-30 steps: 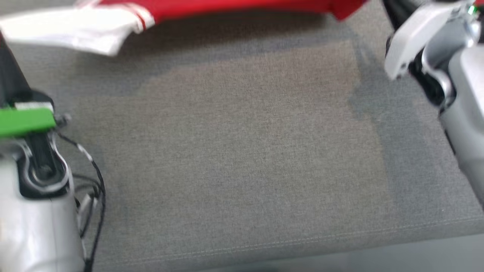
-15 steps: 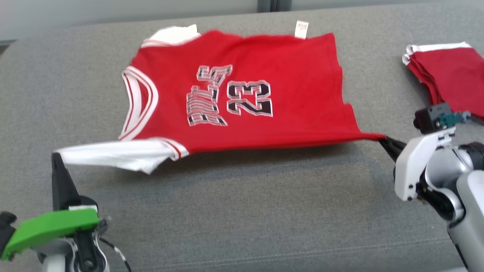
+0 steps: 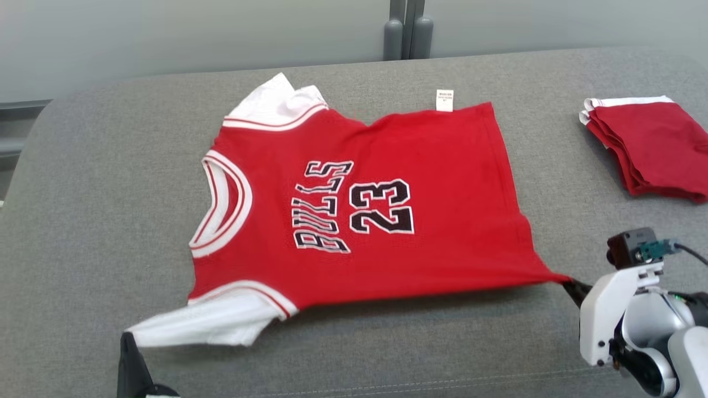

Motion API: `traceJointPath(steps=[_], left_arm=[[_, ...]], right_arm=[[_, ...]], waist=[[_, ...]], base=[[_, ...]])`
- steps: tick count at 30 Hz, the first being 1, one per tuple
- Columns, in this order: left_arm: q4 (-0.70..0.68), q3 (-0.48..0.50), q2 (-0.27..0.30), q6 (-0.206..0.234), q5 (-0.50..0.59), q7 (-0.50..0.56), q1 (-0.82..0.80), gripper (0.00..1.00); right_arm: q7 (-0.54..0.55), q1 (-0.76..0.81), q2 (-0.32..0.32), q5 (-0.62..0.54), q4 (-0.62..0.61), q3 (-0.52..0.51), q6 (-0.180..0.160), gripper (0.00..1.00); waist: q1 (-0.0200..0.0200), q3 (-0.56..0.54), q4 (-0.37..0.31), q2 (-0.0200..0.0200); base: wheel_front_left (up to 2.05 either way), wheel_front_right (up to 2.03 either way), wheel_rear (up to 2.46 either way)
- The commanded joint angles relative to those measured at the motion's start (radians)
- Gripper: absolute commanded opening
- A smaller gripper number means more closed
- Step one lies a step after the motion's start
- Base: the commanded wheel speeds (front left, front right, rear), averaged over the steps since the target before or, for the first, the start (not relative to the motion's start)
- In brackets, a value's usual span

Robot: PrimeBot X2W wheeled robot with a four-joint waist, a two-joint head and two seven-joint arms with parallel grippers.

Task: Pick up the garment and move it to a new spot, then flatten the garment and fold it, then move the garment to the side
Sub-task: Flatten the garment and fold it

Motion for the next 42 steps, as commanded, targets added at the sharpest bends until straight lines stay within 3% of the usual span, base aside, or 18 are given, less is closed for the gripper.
traceJointPath(steps=[1,7,15,25,31,42], left_arm=[[-0.011,-0.002,0.006,0.015,-0.008,-0.010,0.033,0.00],[-0.059,-0.039,0.006,0.041,-0.001,-0.008,0.121,0.00],[-0.103,-0.138,0.006,0.021,0.068,-0.007,0.114,0.00],[-0.057,-0.228,0.067,0.045,0.186,0.096,-0.168,0.00],[0.058,-0.250,0.098,0.057,0.235,0.150,-0.350,0.00],[0.293,-0.284,0.104,0.028,0.286,0.162,-0.588,0.00]], right_arm=[[0.009,0.028,0.003,-0.010,-0.004,-0.013,-0.002,0.00],[0.017,0.089,0.038,-0.041,-0.019,-0.068,-0.002,0.00],[0.017,0.110,0.091,-0.026,-0.067,-0.109,-0.002,0.00],[-0.015,0.015,0.137,0.016,-0.108,-0.114,-0.002,0.00],[-0.045,-0.084,0.142,0.011,-0.036,-0.099,-0.001,0.00],[-0.133,-0.263,0.141,0.009,0.140,-0.053,-0.001,0.00]], waist=[[0.0001,-0.004,0.005,0.0000],[0.0001,-0.004,0.022,0.0000],[0.0001,-0.002,0.039,0.0000],[0.0001,0.014,0.030,0.0000],[0.0001,0.049,0.013,0.0000],[0.0001,0.120,-0.012,0.0000]], base=[[0.00,0.00,0.00],[0.00,0.00,0.00],[0.00,0.00,0.00],[0.00,0.00,0.00],[0.00,0.00,0.00],[0.00,0.00,0.00]])
